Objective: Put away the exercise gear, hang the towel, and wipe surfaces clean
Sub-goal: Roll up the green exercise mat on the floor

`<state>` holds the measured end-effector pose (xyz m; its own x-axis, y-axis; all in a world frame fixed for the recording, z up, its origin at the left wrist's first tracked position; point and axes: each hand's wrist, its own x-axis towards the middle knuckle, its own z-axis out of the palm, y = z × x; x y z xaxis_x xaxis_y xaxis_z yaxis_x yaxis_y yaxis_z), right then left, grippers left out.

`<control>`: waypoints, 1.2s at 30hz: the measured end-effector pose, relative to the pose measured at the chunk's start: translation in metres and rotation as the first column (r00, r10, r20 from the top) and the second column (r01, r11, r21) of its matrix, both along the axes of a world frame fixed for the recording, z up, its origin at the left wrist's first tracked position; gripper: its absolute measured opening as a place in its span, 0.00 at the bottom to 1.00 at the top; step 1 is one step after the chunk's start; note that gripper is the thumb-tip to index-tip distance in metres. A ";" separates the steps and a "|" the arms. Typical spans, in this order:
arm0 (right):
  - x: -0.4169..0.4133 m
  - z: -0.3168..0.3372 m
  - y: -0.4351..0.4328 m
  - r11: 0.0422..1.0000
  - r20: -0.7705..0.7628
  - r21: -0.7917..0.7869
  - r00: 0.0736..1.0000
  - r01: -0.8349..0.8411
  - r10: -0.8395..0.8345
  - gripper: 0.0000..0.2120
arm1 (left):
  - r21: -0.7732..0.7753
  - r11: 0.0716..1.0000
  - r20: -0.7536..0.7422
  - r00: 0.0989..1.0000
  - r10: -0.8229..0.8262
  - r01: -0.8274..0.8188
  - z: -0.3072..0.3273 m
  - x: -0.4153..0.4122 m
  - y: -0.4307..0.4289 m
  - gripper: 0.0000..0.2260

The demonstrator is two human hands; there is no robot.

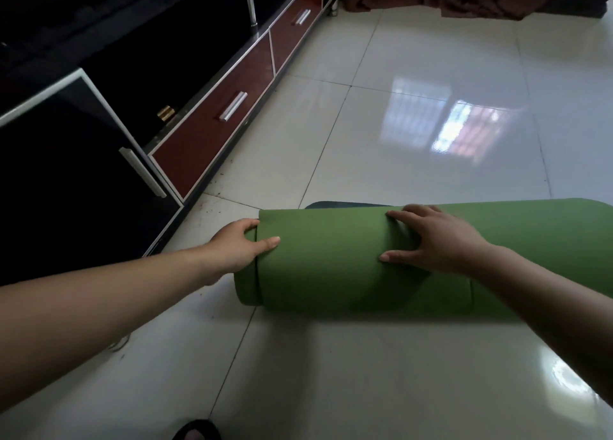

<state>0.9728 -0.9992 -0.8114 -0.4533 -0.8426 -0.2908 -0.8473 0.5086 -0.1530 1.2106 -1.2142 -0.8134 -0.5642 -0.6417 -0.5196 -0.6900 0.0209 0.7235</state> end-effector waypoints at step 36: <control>-0.016 0.063 -0.004 0.975 0.123 -0.145 0.981 0.168 -0.151 0.40 | -0.337 0.937 -0.318 0.948 -0.019 -0.095 0.063 -0.074 -0.005 0.26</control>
